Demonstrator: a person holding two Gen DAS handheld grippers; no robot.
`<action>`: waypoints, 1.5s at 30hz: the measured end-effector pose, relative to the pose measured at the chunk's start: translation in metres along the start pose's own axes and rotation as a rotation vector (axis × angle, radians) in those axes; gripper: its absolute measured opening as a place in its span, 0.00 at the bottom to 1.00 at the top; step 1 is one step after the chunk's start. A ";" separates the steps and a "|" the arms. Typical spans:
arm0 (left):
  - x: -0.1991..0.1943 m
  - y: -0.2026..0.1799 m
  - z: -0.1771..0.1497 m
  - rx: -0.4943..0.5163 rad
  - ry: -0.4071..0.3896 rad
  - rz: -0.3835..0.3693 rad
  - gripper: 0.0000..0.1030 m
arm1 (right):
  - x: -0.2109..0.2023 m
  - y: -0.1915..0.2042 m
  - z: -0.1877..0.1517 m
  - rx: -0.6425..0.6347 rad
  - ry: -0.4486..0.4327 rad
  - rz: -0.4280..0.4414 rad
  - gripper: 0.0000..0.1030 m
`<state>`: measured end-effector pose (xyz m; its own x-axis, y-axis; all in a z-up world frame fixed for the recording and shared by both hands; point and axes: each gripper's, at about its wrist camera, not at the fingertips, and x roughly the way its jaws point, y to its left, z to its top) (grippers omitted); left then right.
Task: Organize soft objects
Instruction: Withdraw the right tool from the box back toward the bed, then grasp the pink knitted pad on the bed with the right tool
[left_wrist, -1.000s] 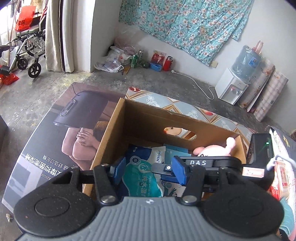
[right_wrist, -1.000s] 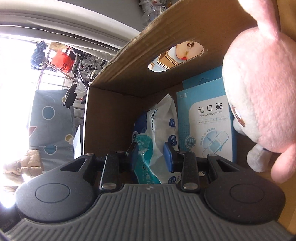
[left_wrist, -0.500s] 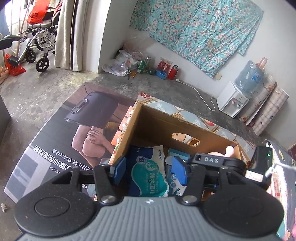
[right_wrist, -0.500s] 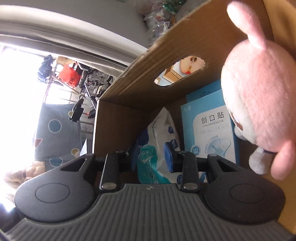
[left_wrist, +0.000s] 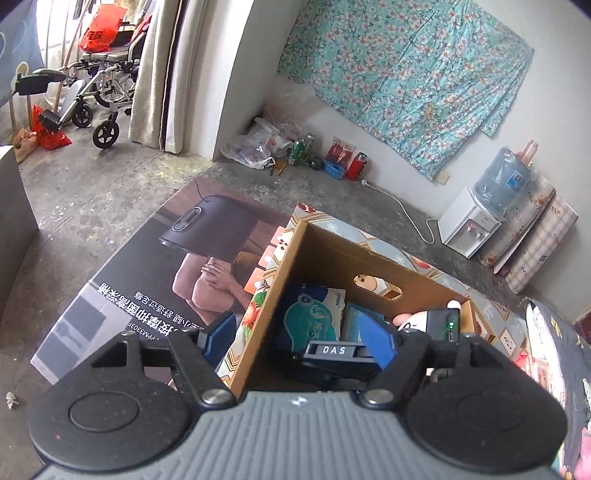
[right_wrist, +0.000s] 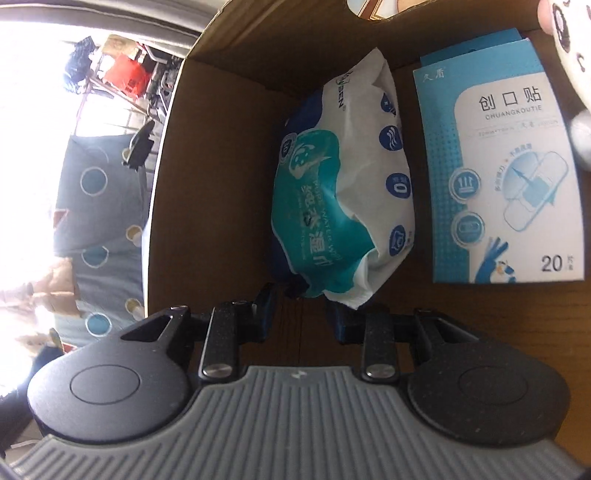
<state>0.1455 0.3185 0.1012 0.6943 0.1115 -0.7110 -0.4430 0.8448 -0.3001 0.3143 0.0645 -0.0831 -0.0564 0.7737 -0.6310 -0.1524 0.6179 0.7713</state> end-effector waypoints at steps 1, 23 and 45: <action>-0.005 0.003 -0.001 -0.006 -0.009 0.003 0.75 | 0.001 -0.001 0.000 0.011 -0.011 0.013 0.29; -0.083 -0.098 -0.111 0.224 -0.138 -0.220 0.84 | -0.311 -0.055 -0.107 -0.238 -0.372 0.043 0.54; -0.024 -0.309 -0.297 0.662 0.036 -0.592 0.80 | -0.518 -0.258 -0.246 -0.092 -0.715 -0.579 0.56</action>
<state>0.0976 -0.1005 0.0225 0.6827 -0.4462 -0.5787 0.4092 0.8895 -0.2031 0.1406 -0.5302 0.0248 0.6708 0.2689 -0.6911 -0.0466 0.9454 0.3226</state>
